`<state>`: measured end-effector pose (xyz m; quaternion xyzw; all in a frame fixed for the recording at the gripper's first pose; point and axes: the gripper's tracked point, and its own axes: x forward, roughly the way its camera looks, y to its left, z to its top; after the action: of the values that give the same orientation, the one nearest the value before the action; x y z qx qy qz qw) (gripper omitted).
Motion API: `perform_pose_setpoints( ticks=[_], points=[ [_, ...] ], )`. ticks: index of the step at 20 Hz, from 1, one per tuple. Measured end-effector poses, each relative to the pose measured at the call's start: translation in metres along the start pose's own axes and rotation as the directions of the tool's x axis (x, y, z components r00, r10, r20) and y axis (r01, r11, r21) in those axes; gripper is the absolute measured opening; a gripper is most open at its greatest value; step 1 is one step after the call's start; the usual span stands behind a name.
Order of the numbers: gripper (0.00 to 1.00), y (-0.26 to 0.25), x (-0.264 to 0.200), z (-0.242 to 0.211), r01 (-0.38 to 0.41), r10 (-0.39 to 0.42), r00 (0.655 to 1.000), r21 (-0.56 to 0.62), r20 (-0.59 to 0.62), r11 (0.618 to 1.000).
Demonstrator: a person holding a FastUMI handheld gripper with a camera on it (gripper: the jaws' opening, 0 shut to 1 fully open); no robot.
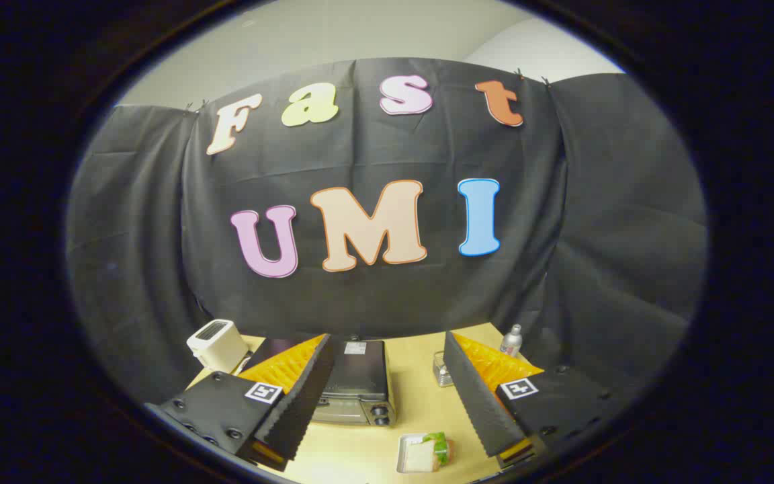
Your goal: Open the toaster oven, put the food inside, and close the toaster oven door.
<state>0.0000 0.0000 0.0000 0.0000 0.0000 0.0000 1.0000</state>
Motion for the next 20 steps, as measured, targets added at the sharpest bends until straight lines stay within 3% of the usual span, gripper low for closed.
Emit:
perform_pose_setpoints(
  ticks=[7,20],
  points=[
    [1.0,0.006,0.0,-0.007,0.03,-0.03,1.0,-0.031,-0.006,0.999],
    [1.0,0.057,0.016,-0.02,0.008,-0.009,1.0,-0.088,-0.011,0.996]
  ],
)
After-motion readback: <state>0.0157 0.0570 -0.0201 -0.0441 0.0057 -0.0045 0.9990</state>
